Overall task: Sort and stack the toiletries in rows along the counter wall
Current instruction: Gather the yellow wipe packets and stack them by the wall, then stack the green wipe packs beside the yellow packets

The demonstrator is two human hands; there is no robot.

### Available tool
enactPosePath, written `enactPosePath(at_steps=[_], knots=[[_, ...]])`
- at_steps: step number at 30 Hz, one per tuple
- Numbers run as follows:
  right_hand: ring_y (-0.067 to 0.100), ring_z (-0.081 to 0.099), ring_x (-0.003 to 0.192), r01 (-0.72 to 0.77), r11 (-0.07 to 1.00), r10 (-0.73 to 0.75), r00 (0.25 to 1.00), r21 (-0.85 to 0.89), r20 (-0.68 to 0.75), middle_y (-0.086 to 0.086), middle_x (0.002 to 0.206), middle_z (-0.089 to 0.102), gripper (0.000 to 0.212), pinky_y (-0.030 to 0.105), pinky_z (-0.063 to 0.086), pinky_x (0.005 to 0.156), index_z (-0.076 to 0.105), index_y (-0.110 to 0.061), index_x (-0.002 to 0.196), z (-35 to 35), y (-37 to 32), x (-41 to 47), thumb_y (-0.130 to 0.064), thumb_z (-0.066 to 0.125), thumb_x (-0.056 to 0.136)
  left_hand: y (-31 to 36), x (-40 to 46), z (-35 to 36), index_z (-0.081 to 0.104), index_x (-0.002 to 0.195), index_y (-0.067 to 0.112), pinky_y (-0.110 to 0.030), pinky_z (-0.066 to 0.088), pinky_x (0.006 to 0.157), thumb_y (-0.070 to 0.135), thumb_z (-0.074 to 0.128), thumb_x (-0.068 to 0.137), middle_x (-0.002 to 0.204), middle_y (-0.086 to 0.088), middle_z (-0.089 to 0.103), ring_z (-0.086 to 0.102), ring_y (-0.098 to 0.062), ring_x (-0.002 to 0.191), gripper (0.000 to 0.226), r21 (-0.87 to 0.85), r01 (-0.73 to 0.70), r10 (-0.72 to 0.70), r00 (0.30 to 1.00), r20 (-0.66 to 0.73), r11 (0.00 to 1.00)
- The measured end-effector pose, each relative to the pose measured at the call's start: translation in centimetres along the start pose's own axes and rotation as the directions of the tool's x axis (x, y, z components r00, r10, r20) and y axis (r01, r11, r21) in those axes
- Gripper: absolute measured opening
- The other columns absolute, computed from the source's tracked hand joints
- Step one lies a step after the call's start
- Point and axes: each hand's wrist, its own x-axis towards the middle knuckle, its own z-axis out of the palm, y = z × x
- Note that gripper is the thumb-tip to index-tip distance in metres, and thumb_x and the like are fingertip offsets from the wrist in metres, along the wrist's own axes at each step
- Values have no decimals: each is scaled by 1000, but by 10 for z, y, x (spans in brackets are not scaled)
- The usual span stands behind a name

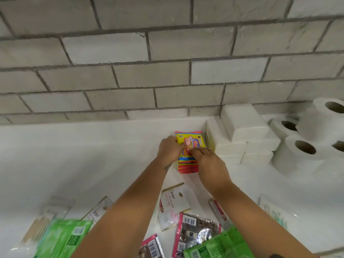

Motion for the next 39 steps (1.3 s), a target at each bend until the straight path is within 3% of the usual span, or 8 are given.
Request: enactPosePath(at_steps=[2, 4, 9, 17, 21, 27, 34, 39], knots=[[26, 43, 126, -8, 1000, 8, 1000, 0, 30, 7, 135, 50, 44, 35, 43, 94, 48, -12, 134, 3, 1, 2, -6, 49, 90, -2, 0, 4, 68, 102, 12, -18, 37, 53, 34, 60, 89, 98, -7, 71, 60, -15, 74, 27, 26, -17, 18, 999, -42, 1000], [25, 38, 131, -14, 1000, 14, 999, -3, 44, 6, 139, 46, 45, 35, 39, 100, 45, -12, 137, 6, 0, 3, -8, 47, 92, -3, -1, 6, 66, 107, 12, -16, 33, 50, 34, 60, 89, 100, -6, 70, 58, -13, 73, 29, 43, -21, 25, 997, -74, 999], [26, 31, 137, -38, 999, 37, 999, 29, 39, 8, 142, 43, 49, 34, 29, 110, 41, -11, 139, 10, -3, 1, -7, 46, 90, -5, 0, 12, 47, 130, 15, -26, 40, 74, 35, 62, 87, 116, -10, 61, 60, -23, 104, 50, 23, 17, -15, 993, -118, 1000], [23, 21, 142, -21, 999, 14, 989, 47, 146, 7, 151, 33, 57, 33, 19, 116, 33, -13, 145, 0, 0, 15, -16, 49, 89, 2, 1, 4, 41, 135, 15, -39, 48, 88, 42, 60, 87, 126, -10, 47, 56, -27, 111, 58, 122, -3, 29, 977, -211, 993], [21, 15, 145, -39, 998, 29, 987, 57, 158, 5, 155, 23, 59, 30, 16, 115, 30, -18, 147, -18, -5, -26, -12, 46, 90, 6, -37, 10, 41, 136, 15, -41, 47, 93, 48, 53, 90, 131, -10, 45, 53, -28, 117, 59, 85, -34, 49, 984, -174, 996], [16, 22, 143, -73, 990, 62, 994, 124, 88, -1, 154, 29, 57, 28, 25, 111, 38, -23, 142, -30, -5, -21, -10, 49, 88, 3, -44, -5, 45, 134, 14, -36, 44, 95, 44, 54, 90, 130, -10, 48, 54, -25, 116, 54, 50, -59, 67, 979, -192, 997], [17, 37, 135, -85, 987, 80, 996, 133, 42, 1, 153, 31, 56, 20, 31, 101, 41, -23, 141, -53, -16, -63, -12, 53, 88, -8, -98, -18, 45, 133, 14, -23, 35, 84, 42, 56, 90, 129, -7, 50, 53, -19, 114, 52, 12, -110, 111, 983, -147, 994], [17, 47, 127, -131, 979, 134, 991, 154, -4, -3, 151, 34, 52, 21, 35, 96, 47, -25, 136, -60, -19, -95, -12, 56, 87, -15, -129, -17, 46, 131, 16, -19, 33, 79, 39, 58, 90, 127, -5, 50, 47, -9, 97, 49, -17, -124, 122, 988, -90, 992]])
